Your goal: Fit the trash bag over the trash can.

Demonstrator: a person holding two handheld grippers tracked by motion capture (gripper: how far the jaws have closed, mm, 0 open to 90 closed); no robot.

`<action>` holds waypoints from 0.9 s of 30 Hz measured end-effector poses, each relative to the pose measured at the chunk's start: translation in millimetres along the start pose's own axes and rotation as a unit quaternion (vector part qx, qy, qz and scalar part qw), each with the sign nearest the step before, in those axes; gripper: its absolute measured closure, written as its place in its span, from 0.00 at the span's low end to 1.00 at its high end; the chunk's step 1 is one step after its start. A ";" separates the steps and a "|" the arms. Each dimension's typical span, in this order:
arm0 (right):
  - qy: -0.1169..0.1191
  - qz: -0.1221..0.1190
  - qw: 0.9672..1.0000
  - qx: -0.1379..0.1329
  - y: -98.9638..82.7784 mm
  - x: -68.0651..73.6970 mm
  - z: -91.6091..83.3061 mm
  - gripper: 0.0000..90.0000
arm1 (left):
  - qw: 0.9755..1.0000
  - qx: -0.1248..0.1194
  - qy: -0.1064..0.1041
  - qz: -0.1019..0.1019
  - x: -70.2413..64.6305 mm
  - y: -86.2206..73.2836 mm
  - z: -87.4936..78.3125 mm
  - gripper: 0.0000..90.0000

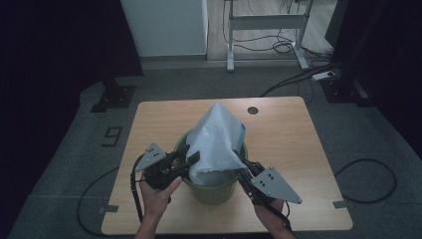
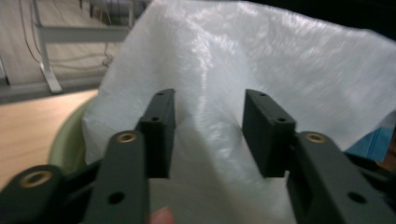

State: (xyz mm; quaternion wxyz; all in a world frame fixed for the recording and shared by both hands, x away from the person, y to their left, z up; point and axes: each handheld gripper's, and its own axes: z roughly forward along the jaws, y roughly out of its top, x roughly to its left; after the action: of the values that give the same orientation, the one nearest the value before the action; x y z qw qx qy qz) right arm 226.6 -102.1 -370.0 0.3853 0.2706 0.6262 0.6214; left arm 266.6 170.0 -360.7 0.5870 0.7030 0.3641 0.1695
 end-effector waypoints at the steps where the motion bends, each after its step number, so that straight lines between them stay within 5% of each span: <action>1: 0.001 -0.002 1.000 0.002 -0.4 1.2 0.7 0.97 | 1.000 -0.005 0.001 0.003 -0.1 0.5 -1.0 0.64; 9: 0.013 -0.006 1.000 0.007 -2.3 6.1 3.6 0.96 | 1.000 0.018 -0.004 0.024 -1.0 0.6 3.2 0.78; 14: 0.012 -0.002 1.000 0.015 -6.1 2.8 1.9 0.94 | 0.999 -0.008 -0.009 0.034 -1.1 -0.7 -3.1 0.93; 19: 0.001 0.015 0.999 0.031 -14.4 -5.3 -2.0 0.88 | 0.999 -0.041 -0.013 0.018 4.6 0.2 -11.2 0.98; 27: -0.022 0.045 0.996 0.068 -32.2 -9.8 -5.6 0.59 | 0.998 -0.069 -0.004 -0.006 14.6 -2.0 -19.6 0.99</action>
State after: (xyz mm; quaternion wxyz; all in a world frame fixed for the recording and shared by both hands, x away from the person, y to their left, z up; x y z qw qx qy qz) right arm 232.1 -115.9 -400.7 0.3514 0.3377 0.6459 0.5876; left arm 262.9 194.2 -360.5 0.6368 0.6592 0.3533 0.1874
